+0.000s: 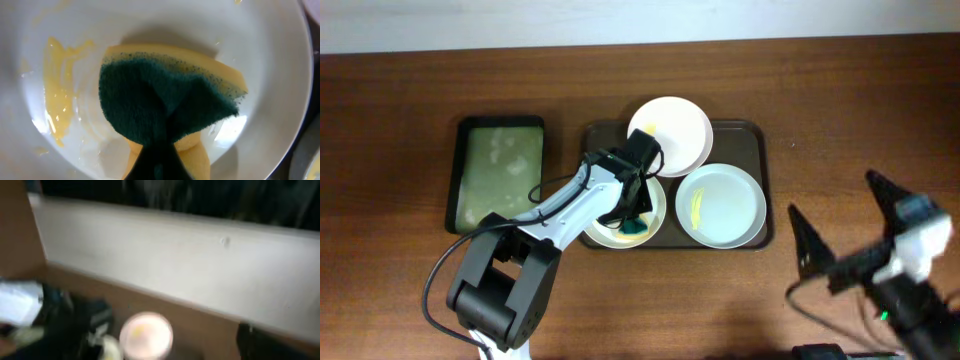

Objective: Clean dirty plates on tray and stack at the side
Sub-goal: 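Reach the right gripper to the rim of the white plate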

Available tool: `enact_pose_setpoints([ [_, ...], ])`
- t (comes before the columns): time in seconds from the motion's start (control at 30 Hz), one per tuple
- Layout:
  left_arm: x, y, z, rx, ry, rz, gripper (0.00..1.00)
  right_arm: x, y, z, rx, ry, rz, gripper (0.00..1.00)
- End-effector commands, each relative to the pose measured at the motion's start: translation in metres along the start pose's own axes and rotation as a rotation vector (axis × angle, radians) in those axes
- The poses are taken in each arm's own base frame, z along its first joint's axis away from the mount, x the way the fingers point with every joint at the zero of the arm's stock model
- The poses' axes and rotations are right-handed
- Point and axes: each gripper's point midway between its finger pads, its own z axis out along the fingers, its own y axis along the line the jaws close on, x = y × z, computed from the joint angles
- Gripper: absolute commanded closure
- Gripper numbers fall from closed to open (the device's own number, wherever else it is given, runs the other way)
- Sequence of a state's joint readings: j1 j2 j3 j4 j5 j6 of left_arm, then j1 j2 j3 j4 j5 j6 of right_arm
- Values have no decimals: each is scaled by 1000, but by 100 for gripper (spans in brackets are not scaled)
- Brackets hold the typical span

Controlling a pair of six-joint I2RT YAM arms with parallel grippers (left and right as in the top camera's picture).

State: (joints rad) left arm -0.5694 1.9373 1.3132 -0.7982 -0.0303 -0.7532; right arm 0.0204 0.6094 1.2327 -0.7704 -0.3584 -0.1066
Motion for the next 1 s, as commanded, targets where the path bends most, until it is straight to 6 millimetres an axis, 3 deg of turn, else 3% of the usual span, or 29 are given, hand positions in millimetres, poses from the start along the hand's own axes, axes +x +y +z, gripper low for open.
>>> enact_pose_setpoints([
  [0.0,3,5,8,-27,13,-5,100,-13,22,40,-257,207,108,2],
  [0.03,3,5,8,-27,13,-5,100,-4,34,49,-362,296,182,2],
  [0.13,3,5,8,-27,13,-5,100,30,32,95,-437,489,376,4],
  [0.23,3,5,8,-27,13,-5,100,79,14,150,-378,680,604,52],
  [0.37,3,5,8,-27,13,-5,100,134,6,195,-351,842,740,52],
  [0.47,3,5,8,-27,13,-5,100,190,16,234,-380,966,782,37],
  [0.6,3,5,8,-27,13,-5,99,232,29,248,-415,1071,797,36],
  [0.63,3,5,8,-27,13,-5,98,239,37,249,-460,1077,747,41],
  [0.73,3,5,8,-27,13,-5,98,245,73,249,-612,1070,556,40],
  [0.8,2,5,8,-28,12,-5,99,256,79,253,-549,1103,473,45],
  [0.87,3,5,8,-28,13,-5,100,272,69,258,-331,1171,472,60],
  [0.97,3,5,8,-27,13,-5,99,278,71,264,-270,1176,439,63],
])
